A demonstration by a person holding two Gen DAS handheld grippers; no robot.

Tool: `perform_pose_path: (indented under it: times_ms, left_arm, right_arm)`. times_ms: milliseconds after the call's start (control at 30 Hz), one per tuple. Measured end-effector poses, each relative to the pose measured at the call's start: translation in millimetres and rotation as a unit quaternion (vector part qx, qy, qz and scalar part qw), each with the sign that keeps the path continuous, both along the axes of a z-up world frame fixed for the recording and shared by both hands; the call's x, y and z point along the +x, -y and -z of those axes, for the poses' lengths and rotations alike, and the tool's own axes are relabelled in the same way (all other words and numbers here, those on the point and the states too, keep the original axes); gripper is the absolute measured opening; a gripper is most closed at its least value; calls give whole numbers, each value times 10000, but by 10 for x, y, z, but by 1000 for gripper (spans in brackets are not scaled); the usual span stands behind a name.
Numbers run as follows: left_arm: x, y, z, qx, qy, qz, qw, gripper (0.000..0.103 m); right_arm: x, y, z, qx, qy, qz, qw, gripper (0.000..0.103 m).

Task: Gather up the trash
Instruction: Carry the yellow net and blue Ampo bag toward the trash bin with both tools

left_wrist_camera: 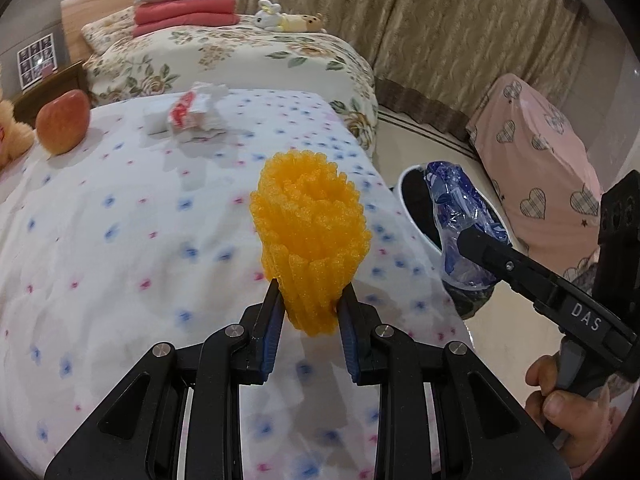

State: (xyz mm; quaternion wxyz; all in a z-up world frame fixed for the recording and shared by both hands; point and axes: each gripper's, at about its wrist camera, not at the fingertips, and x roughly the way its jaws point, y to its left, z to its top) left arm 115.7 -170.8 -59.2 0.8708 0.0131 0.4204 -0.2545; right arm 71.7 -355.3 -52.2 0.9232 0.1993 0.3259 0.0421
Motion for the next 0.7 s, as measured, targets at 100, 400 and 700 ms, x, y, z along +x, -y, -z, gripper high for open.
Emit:
perform_pose_path:
  times_ms: [100, 400, 700]
  left_arm:
    - [-14, 118, -20, 48, 47, 108, 9999, 25]
    - [-48, 435, -78, 140, 152, 391, 9990, 25]
    - [-54, 720, -109, 204, 227, 630, 9975, 25]
  right_arm:
    - [-37, 70, -21, -11, 27, 55, 10000, 50]
    - [-118, 313, -37, -1, 48, 294, 9996, 50]
    - [-184, 522, -21, 27, 40, 492, 9988, 50]
